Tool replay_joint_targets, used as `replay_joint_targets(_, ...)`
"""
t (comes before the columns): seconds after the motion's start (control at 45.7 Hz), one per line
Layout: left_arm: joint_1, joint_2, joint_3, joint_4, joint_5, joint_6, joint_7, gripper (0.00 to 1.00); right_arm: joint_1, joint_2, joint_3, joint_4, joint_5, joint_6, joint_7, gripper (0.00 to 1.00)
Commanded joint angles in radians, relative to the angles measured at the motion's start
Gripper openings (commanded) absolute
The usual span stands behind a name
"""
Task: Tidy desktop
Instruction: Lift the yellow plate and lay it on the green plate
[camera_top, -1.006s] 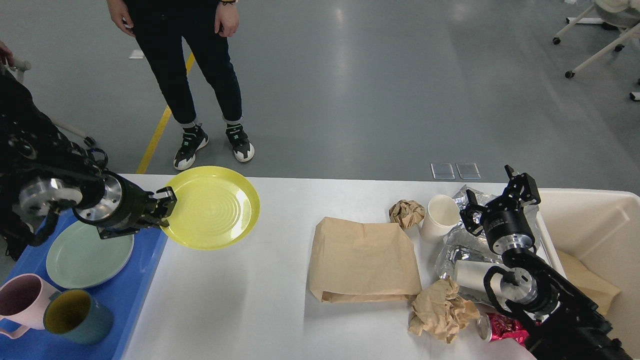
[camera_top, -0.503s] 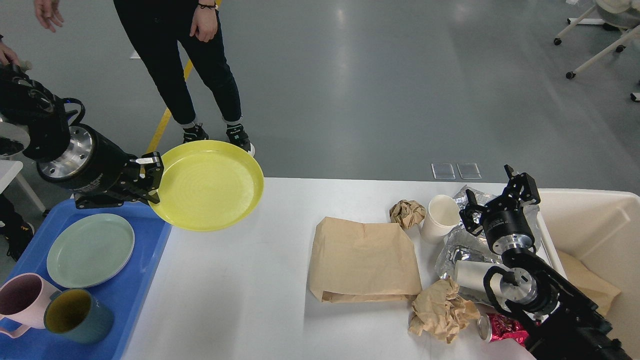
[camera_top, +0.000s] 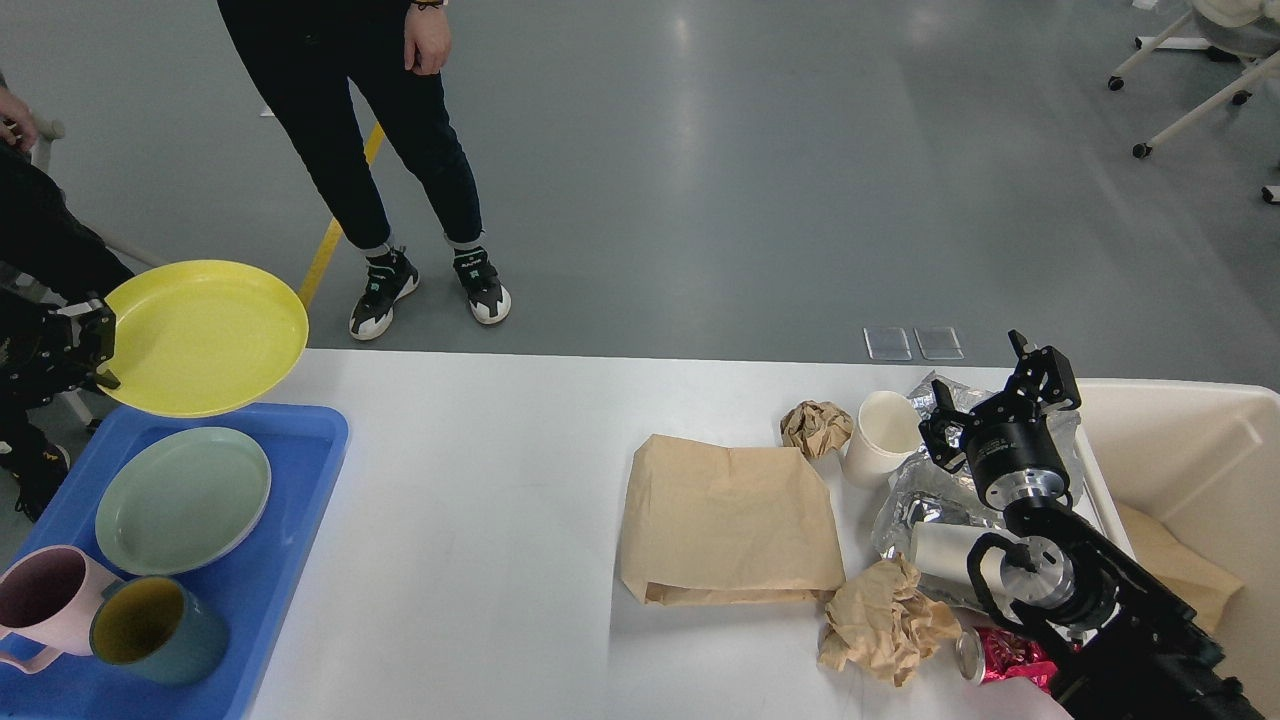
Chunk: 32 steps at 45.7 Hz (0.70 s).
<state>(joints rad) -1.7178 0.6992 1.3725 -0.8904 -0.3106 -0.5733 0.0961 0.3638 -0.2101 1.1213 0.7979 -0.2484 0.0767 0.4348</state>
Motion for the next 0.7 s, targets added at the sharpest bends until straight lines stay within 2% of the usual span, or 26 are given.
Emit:
replay_joint_targets(0.0, 0.19, 0.003, -0.114, 0.12, 0.018, 0.049, 0.007, 0.0, 0.0, 0.0, 0.0, 0.0, 0.0, 0.0, 0.001, 1.0)
replay_joint_targets(0.153, 0.27, -0.003, -0.185, 0.145, 0.047, 0.197, 0.046, 0.0, 0.0, 0.0, 0.0, 0.0, 0.0, 0.0, 0.001, 1.0)
replay_joint_targets(0.241, 0.314, -0.013, -0.199, 0.145, 0.053, 0.262, 0.05, 0.0, 0.0, 0.0, 0.0, 0.0, 0.0, 0.0, 0.001, 1.0)
replay_joint_targets(0.503, 0.409, -0.041, -0.233, 0.148, 0.08, 0.374, 0.051, 0.0, 0.0, 0.0, 0.0, 0.0, 0.0, 0.0, -0.001, 1.0)
replay_joint_targets(0.678, 0.472, -0.073, -0.237, 0.151, 0.09, 0.403, 0.051, 0.0, 0.001, 0.0, 0.0, 0.0, 0.0, 0.0, -0.001, 1.0)
